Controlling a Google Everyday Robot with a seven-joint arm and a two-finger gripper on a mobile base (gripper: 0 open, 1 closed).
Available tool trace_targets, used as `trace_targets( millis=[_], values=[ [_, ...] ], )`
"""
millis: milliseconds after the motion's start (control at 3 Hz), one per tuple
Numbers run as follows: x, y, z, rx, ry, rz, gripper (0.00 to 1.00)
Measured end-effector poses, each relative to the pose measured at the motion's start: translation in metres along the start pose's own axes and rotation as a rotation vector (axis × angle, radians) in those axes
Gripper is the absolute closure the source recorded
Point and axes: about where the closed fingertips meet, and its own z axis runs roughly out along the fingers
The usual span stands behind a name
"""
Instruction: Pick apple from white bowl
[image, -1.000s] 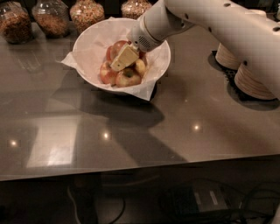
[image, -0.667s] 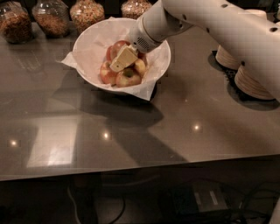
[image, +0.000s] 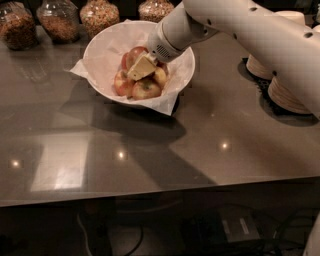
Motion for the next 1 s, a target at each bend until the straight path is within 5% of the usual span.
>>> trace_targets(
  millis=[667, 1000],
  values=[
    [-0.003, 0.0, -0.009, 0.004, -0.011, -0.009, 1.0],
    [-0.01, -0.002, -0.02, 0.014, -0.027, -0.022, 1.0]
  ],
)
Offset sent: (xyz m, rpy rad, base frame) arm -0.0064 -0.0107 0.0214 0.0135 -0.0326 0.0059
